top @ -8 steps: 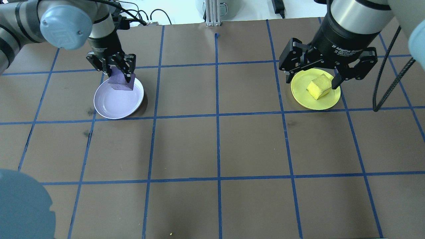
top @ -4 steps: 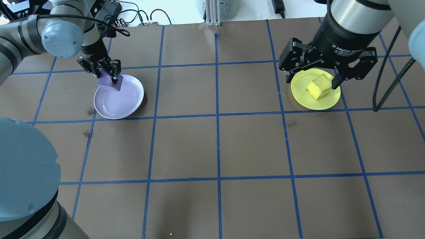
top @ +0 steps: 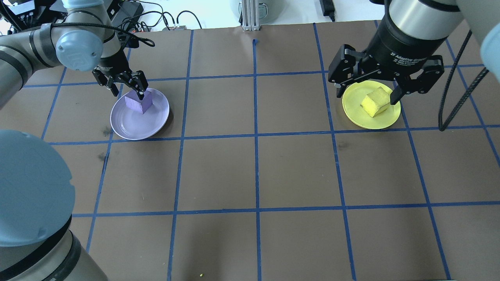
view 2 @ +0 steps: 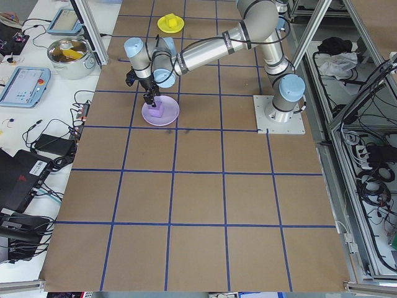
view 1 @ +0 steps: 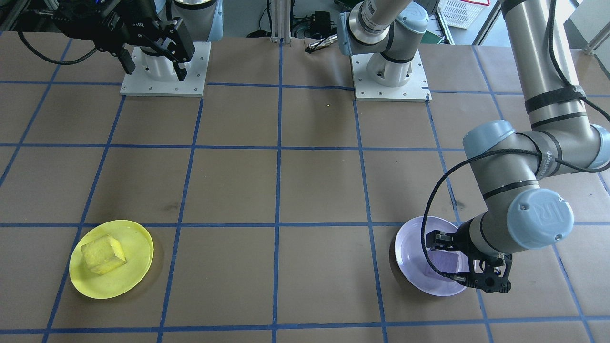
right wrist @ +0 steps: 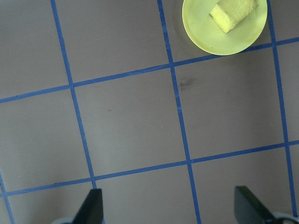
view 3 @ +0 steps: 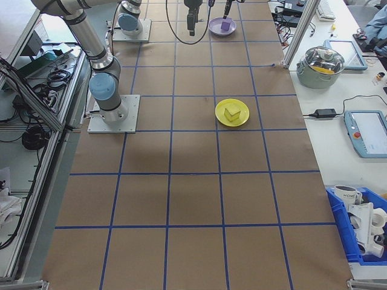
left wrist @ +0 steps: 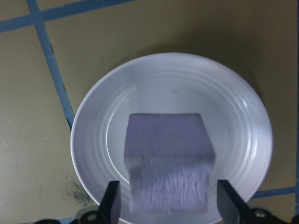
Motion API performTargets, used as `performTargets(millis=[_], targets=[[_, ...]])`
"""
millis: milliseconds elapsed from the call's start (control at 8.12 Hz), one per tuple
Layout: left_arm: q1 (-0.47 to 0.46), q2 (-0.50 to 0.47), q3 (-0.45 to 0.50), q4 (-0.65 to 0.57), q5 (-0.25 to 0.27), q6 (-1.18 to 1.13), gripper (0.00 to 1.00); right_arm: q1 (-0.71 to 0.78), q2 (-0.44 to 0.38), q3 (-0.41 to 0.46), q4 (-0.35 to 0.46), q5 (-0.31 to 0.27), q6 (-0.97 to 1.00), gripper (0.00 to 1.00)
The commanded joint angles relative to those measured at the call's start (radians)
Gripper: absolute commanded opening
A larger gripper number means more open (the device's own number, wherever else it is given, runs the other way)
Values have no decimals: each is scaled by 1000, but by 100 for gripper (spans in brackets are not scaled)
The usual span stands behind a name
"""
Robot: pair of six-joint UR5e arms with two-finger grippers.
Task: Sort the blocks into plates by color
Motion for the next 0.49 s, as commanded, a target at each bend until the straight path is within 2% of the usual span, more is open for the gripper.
performTargets(millis=[0, 369], targets=[[-2, 63, 3, 1, 0, -3, 100, 0, 0, 0, -1, 0, 1, 100], [-31, 202, -1, -30, -1, -145, 100, 0, 0, 0, -1, 0, 1, 100]])
